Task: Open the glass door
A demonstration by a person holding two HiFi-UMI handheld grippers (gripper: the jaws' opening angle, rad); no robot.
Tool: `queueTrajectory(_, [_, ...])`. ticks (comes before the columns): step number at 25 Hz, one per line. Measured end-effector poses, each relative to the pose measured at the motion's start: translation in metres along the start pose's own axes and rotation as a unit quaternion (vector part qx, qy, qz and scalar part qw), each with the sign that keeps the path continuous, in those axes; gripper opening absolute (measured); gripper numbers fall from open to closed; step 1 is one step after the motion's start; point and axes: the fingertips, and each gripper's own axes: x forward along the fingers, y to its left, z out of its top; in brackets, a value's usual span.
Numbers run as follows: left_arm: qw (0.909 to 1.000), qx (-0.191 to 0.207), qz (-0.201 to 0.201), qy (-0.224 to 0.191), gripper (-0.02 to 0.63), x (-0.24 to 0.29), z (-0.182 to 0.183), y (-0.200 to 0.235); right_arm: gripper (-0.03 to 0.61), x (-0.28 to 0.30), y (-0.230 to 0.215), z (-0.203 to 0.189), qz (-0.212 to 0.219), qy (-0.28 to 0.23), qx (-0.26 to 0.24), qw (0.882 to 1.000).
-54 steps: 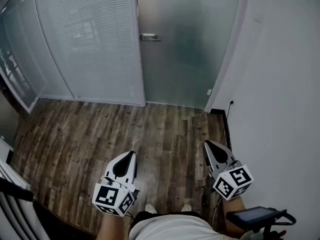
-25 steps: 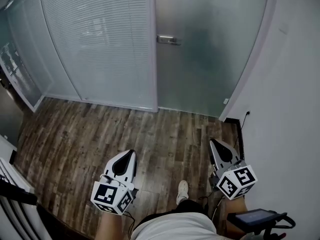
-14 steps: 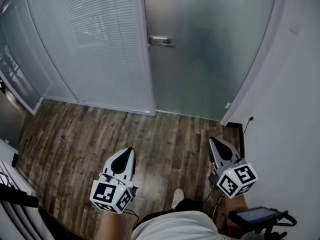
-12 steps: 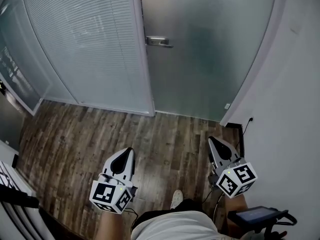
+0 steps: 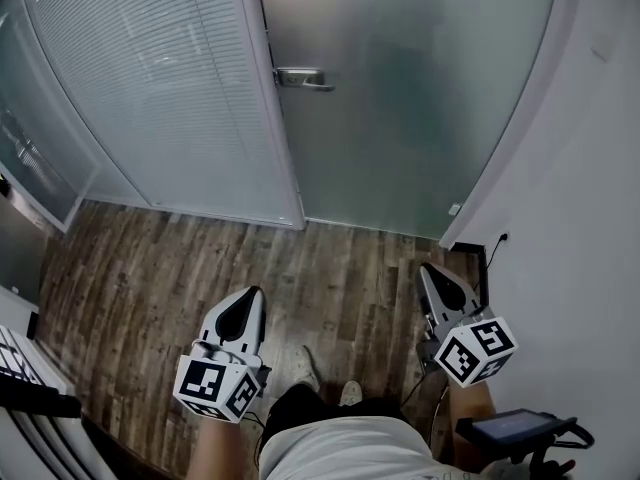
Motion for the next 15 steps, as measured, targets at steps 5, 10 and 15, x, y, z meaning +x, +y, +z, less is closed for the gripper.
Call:
queueTrajectory(5, [0.9999, -0.011, -0.005, 0.000, -0.001, 0.054, -0.003, 0.019, 0.002, 0.038, -0.036, 0.004, -0.013, 0.005, 0.001, 1.000])
queueTrajectory(10, [0.9996, -0.023, -0.007, -0.012, -0.001, 0.097, 0.005, 0.053, 0.002, 0.084, -0.048, 0.014, -0.023, 0.008, -0.011, 1.000])
queueTrajectory(15, [0.9995, -0.021, -0.016, -0.017, -0.001, 0.156, 0.013, 0.101, 0.002, 0.158, -0.062, 0.024, -0.030, 0.008, -0.020, 0.999])
